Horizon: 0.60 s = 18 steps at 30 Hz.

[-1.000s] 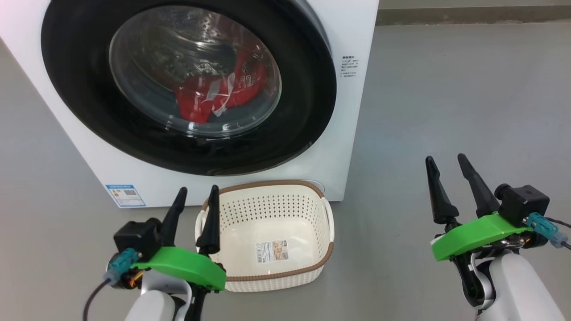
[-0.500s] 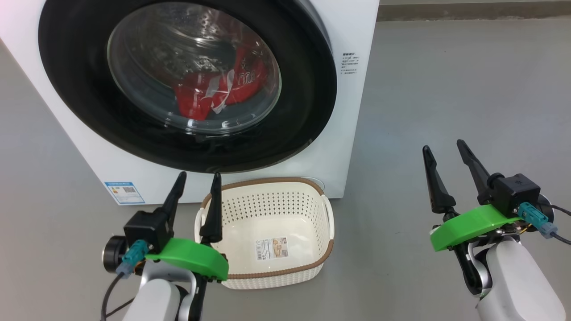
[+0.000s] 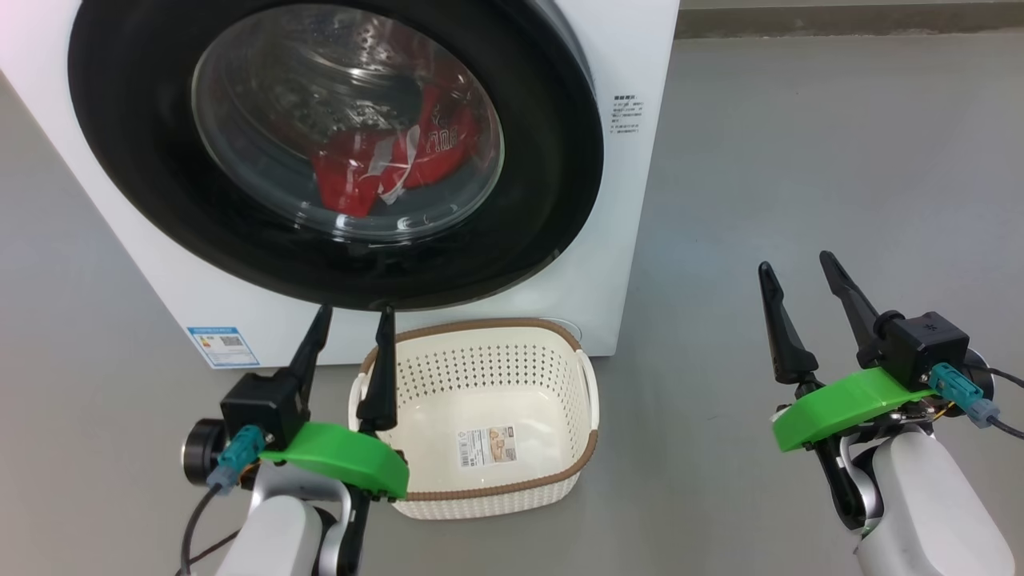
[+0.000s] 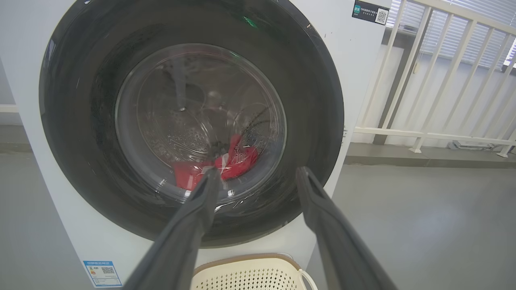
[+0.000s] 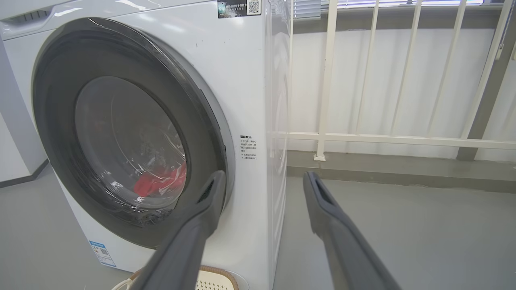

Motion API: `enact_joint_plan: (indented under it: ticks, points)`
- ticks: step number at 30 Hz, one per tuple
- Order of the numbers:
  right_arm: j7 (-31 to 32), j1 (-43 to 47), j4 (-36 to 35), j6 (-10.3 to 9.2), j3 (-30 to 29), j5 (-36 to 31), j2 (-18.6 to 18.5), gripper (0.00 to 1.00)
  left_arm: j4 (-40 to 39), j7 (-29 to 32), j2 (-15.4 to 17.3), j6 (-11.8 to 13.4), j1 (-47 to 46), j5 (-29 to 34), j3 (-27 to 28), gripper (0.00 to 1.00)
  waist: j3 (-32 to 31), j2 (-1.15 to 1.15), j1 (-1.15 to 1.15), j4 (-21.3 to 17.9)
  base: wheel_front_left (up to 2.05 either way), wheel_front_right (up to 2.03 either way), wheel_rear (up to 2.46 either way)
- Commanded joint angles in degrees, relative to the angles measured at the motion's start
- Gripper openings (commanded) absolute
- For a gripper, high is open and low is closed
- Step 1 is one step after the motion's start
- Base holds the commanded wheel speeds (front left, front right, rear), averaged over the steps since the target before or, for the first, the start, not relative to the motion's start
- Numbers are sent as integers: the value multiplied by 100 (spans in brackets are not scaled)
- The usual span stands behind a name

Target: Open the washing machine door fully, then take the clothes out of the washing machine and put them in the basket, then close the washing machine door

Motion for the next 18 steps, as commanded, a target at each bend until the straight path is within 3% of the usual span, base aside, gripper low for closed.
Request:
enact_joint_plan:
  ticks: [1,18]
  points:
    - [-37,-215,-139,2,137,-59,-2,100,-117,-70,130,55,-195,42,173,100,8,0,0,-1,0,0,0]
    - [-37,-301,-353,2,-56,-75,-2,100,-390,-70,130,78,-277,15,120,100,398,0,0,118,0,0,0]
